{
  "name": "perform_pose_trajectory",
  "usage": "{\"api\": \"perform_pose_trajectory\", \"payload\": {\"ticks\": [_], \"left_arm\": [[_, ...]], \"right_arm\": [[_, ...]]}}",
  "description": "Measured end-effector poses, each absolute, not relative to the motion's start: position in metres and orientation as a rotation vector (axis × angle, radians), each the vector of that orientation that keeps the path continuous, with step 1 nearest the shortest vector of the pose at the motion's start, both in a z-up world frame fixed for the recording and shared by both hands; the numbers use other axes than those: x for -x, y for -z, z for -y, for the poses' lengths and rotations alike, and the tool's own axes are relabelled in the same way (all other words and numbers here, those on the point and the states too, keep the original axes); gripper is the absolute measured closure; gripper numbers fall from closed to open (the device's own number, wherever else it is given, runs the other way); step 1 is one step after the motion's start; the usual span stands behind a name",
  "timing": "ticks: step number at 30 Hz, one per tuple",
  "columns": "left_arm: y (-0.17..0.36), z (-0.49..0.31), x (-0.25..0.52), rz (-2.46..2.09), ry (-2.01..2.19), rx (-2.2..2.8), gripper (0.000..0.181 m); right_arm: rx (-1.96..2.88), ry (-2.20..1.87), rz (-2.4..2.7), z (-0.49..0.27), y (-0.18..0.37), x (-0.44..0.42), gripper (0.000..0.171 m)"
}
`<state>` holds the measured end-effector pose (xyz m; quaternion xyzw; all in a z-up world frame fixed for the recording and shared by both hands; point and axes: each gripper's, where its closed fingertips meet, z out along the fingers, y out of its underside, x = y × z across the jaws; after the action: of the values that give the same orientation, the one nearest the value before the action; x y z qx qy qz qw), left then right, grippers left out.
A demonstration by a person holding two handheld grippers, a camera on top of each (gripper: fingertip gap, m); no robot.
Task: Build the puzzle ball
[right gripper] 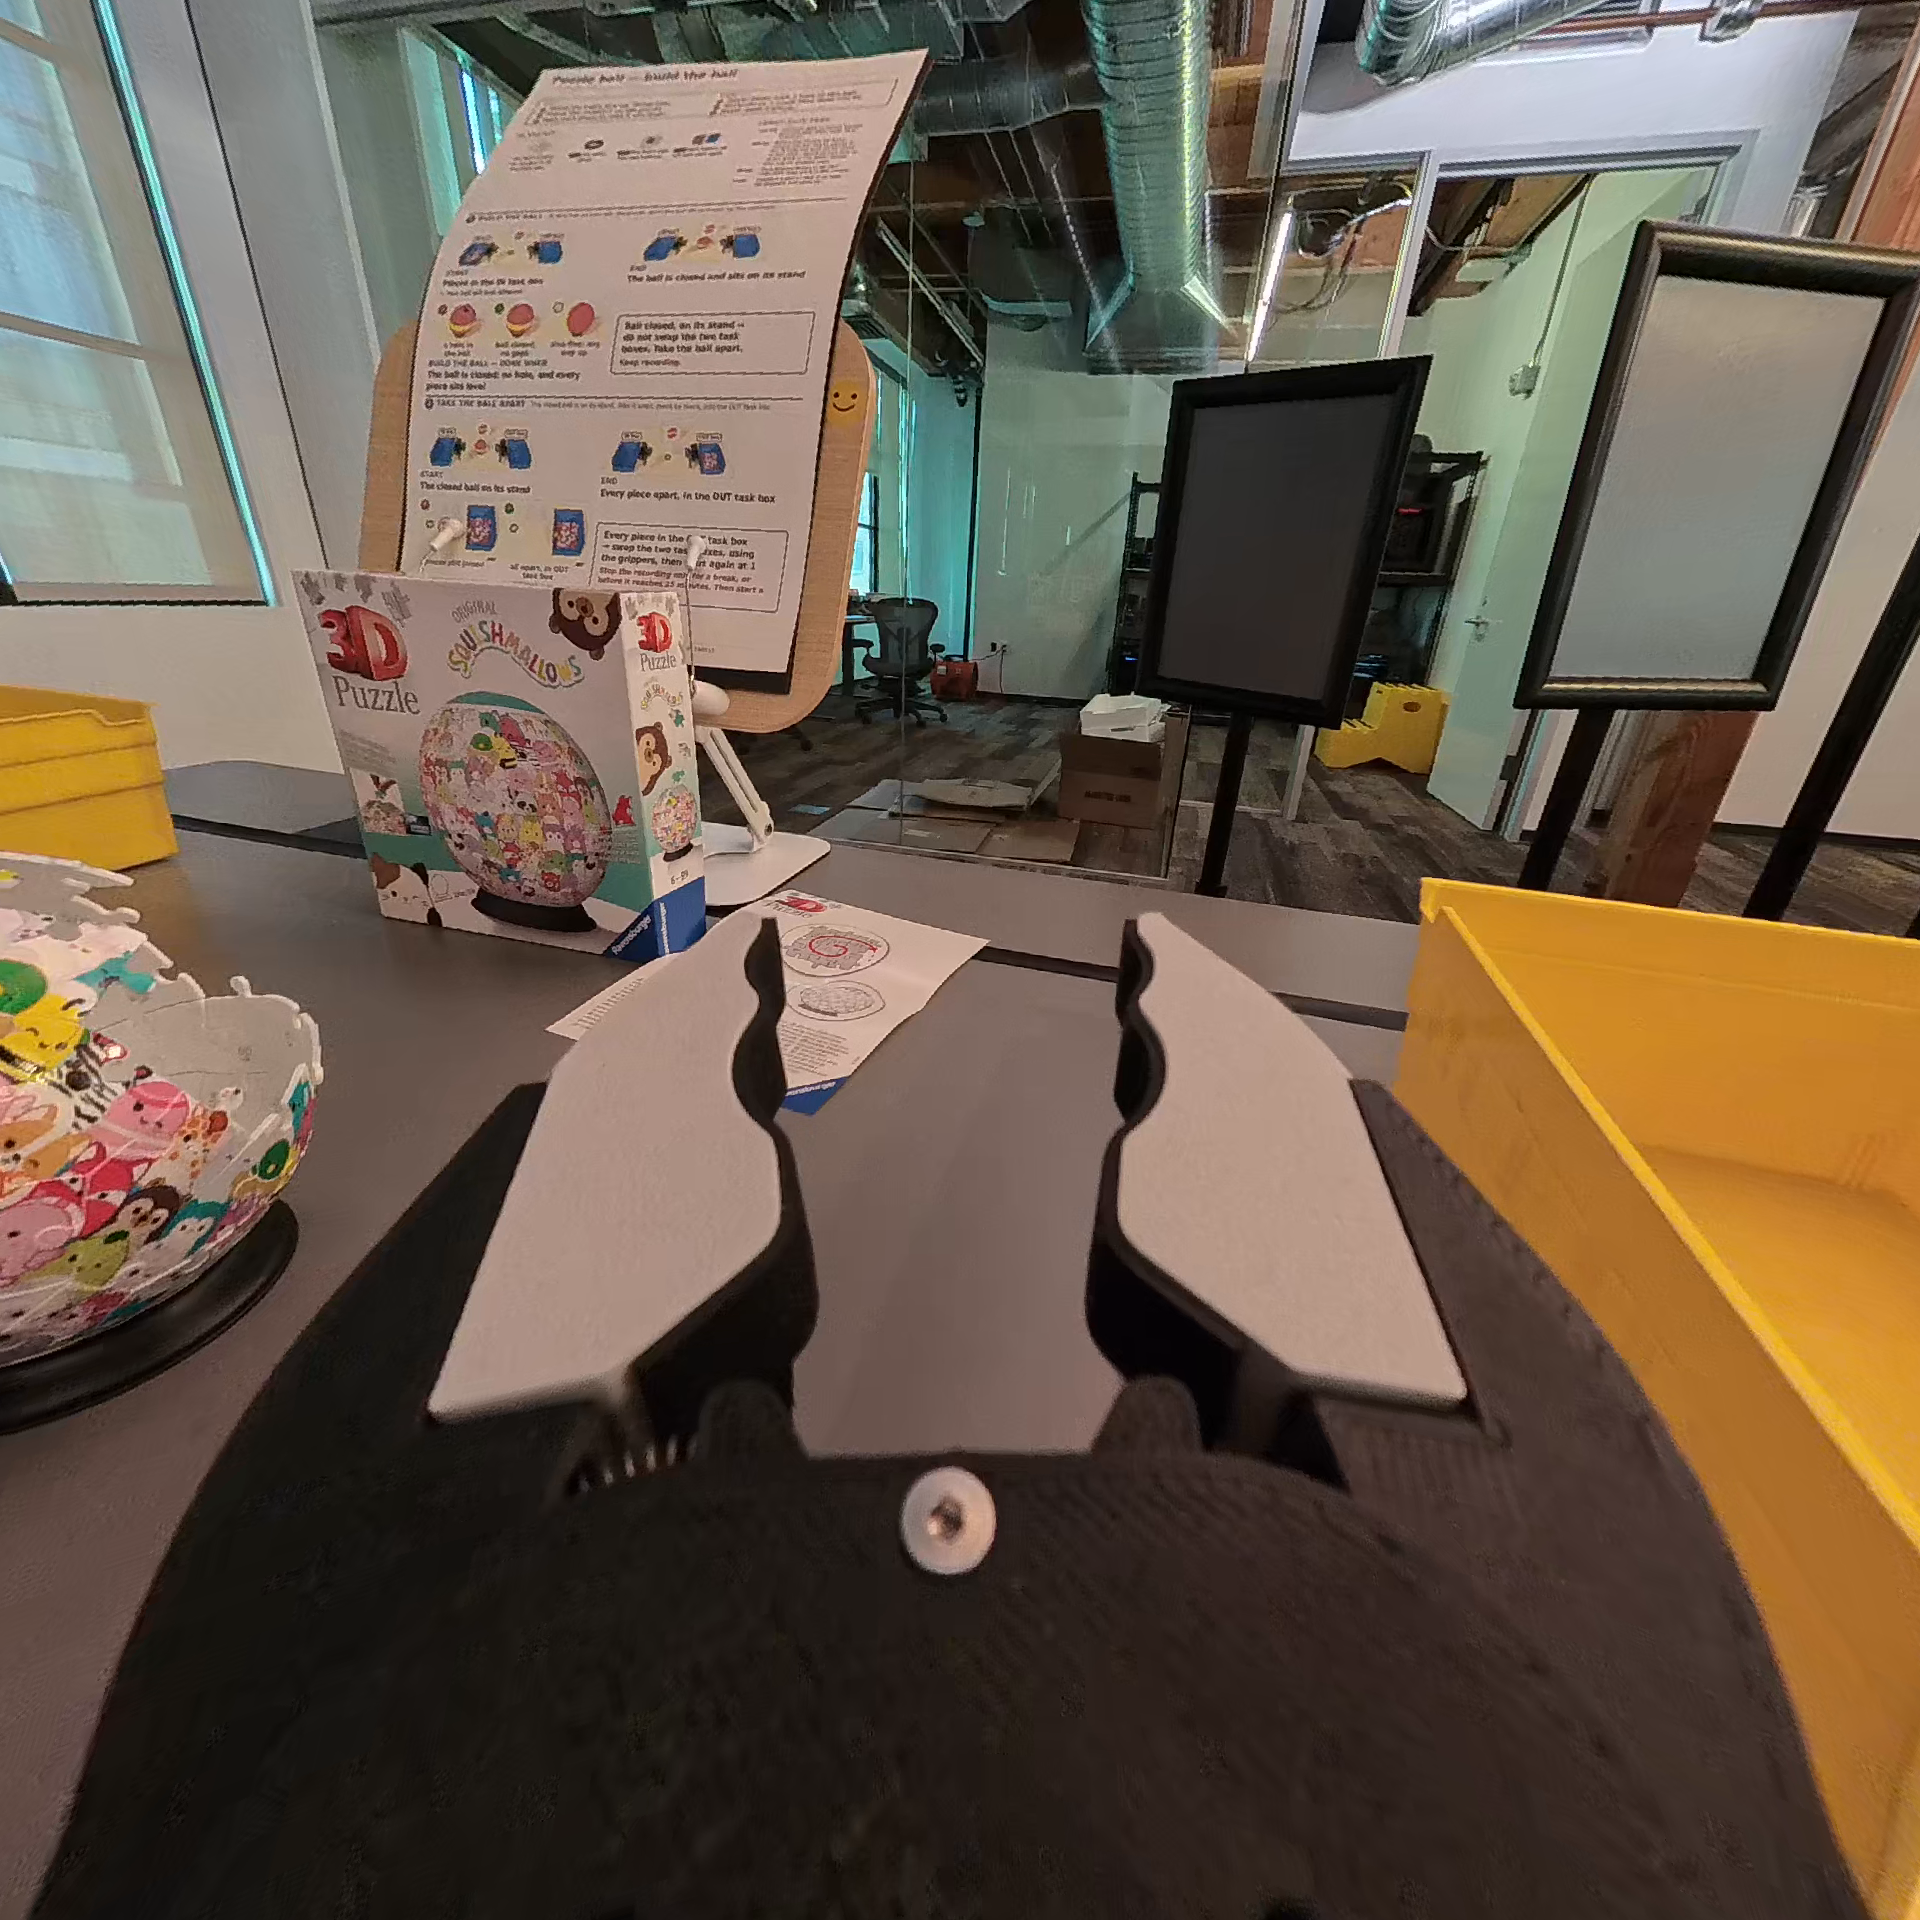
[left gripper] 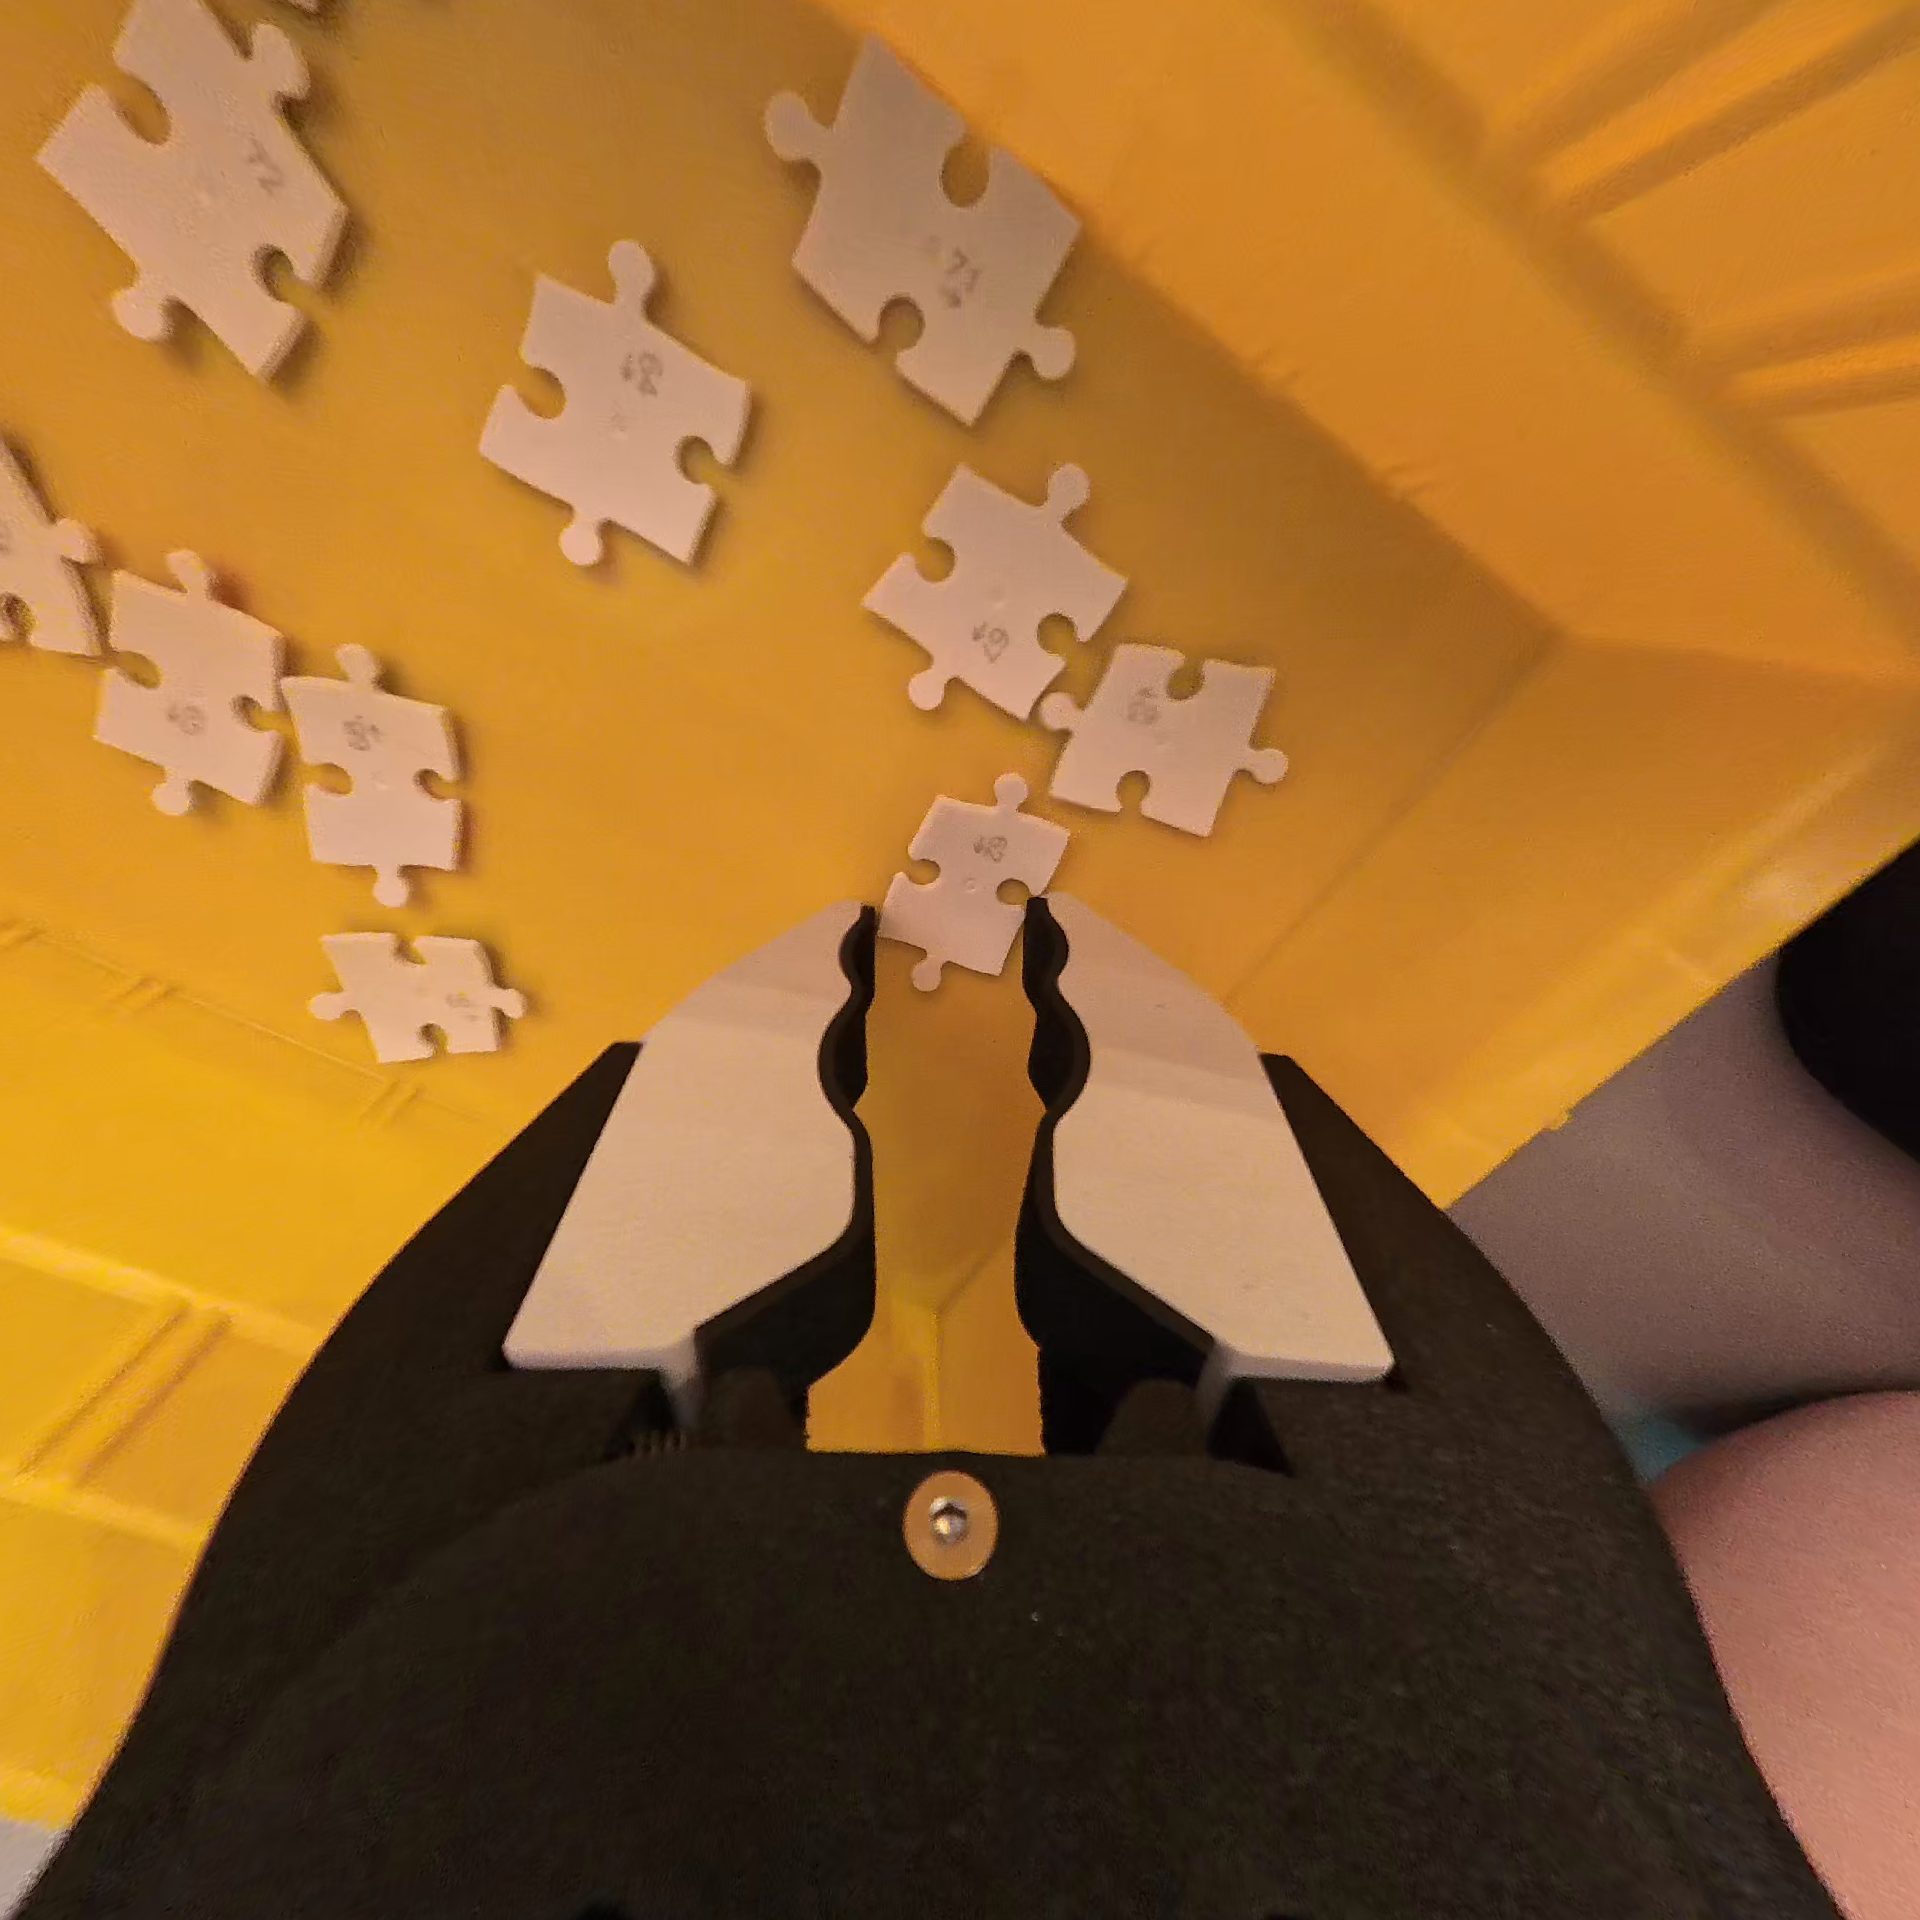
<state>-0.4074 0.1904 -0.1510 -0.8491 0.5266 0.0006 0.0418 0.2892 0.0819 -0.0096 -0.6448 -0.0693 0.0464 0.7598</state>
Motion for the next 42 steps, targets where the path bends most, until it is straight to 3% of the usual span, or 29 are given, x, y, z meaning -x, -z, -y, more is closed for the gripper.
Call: {"api": "perform_pose_trajectory", "payload": {"ticks": [5,9,13,15,18,22,28,34,38,42], "left_arm": [[0.132,-0.202,0.411,-1.499,-0.039,2.564,0.154],[0.077,-0.204,0.395,-1.368,-0.001,2.383,0.154],[-0.003,-0.168,0.32,-1.324,0.176,2.079,0.154],[-0.016,-0.134,0.271,-1.408,0.255,1.983,0.154],[0.006,-0.093,0.208,-1.524,0.239,1.986,0.154],[0.074,-0.052,0.16,-1.622,0.224,2.193,0.154],[0.14,-0.048,0.144,-1.272,0.279,2.6,0.154],[0.154,-0.07,0.147,-0.687,0.298,2.794,0.154],[0.152,-0.07,0.147,-0.534,0.263,2.84,0.153],[0.138,-0.07,0.151,-0.557,0.279,2.771,0.129]], "right_arm": [[1.4,-0.103,0.145,-0.081,0.009,-0.289,0.109],[1.384,-0.128,0.136,-0.078,0.006,-0.289,0.109],[1.367,-0.128,0.156,-0.076,0.002,-0.283,0.11],[1.381,-0.115,0.194,-0.075,0.003,-0.274,0.111],[1.433,-0.095,0.294,-0.076,0.012,-0.252,0.111],[1.473,-0.106,0.456,-0.078,0.023,-0.215,0.111],[1.477,-0.295,0.46,-0.074,0.025,-0.196,0.111],[1.526,-0.385,0.386,-0.072,0.03,-0.199,0.111],[1.554,-0.459,0.383,-0.071,0.034,-0.193,0.111],[1.549,-0.507,0.393,-0.067,0.033,-0.187,0.11]]}}
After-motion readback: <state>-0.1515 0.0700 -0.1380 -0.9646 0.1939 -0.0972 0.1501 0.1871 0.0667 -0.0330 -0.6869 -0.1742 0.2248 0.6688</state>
